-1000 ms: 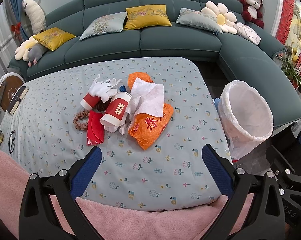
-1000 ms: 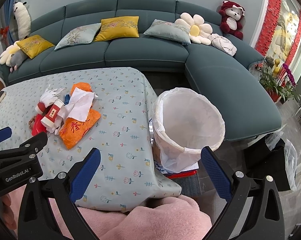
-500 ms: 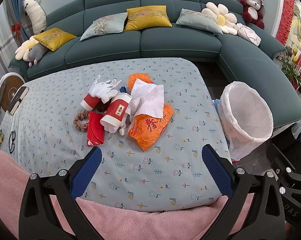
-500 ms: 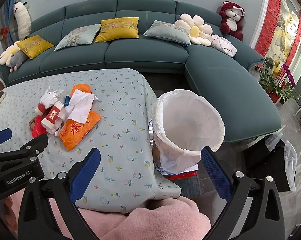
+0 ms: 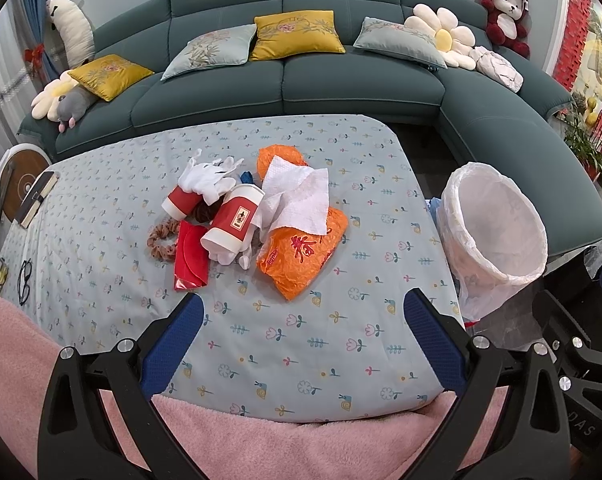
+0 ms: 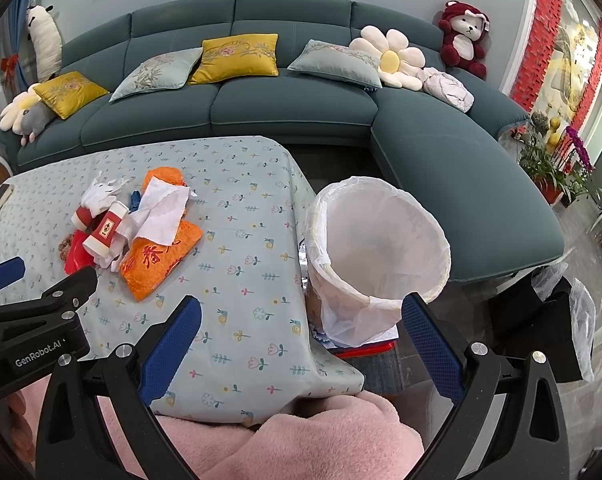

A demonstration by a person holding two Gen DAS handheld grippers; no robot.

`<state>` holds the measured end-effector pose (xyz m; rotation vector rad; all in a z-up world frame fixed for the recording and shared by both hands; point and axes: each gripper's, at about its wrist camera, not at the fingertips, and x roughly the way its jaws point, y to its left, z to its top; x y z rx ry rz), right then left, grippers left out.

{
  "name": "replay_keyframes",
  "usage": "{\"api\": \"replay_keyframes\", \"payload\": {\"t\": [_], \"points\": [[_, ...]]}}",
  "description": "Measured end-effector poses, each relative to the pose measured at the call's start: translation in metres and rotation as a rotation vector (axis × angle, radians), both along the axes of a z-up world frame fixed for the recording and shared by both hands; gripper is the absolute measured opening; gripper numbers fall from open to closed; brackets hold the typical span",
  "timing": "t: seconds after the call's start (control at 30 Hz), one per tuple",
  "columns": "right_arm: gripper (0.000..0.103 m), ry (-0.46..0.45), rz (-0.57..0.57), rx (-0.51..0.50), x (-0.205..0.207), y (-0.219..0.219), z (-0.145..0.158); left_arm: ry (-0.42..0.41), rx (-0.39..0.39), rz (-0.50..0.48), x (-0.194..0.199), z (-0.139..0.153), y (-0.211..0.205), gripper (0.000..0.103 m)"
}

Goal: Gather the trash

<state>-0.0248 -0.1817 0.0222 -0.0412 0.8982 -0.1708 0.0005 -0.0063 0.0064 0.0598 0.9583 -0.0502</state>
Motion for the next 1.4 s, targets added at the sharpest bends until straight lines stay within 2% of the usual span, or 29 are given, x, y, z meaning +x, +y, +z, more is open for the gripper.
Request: {"api": "replay_keyframes", "payload": {"t": [1.4], "points": [[0.096, 0.000, 0.000, 0.002, -0.0006, 0.0007, -0.0001, -0.016, 0.001, 0.016, 0.0000, 0.0021, 0.0058, 0.095]]}}
